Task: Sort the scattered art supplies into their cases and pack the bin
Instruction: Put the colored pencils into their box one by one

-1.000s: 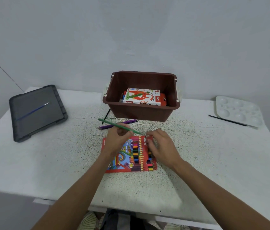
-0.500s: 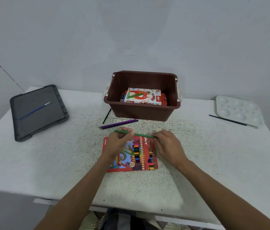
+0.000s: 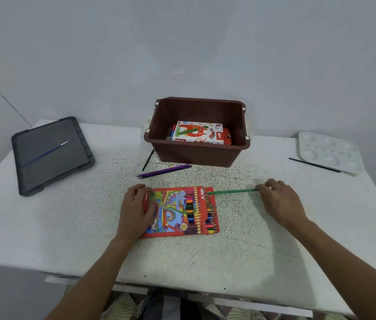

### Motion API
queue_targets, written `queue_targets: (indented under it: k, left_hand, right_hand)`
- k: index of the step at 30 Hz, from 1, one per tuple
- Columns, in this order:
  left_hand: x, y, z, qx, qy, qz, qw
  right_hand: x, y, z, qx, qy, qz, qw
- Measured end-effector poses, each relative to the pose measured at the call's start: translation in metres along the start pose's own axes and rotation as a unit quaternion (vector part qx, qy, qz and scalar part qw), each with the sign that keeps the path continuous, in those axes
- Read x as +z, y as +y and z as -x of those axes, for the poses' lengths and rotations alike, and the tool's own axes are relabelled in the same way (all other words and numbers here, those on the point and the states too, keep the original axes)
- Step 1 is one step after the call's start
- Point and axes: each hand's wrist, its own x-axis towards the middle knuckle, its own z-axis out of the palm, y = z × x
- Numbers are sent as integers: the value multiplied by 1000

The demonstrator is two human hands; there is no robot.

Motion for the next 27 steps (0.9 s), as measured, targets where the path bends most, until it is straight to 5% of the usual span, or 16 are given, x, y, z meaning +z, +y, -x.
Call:
queue_targets:
  k: [12, 19, 27]
  left_hand:
    - [3, -1, 1, 1, 0, -11, 1000]
    - [6, -3, 1, 7, 6, -22, 1000]
    - [6, -5, -1, 15, 13, -19, 1000]
  right_hand:
    - [12, -81, -25, -44, -2, -57, 997]
    - [19, -111, -32, -21, -86, -88, 992]
    - [18, -114, -24, 5, -29, -302, 953]
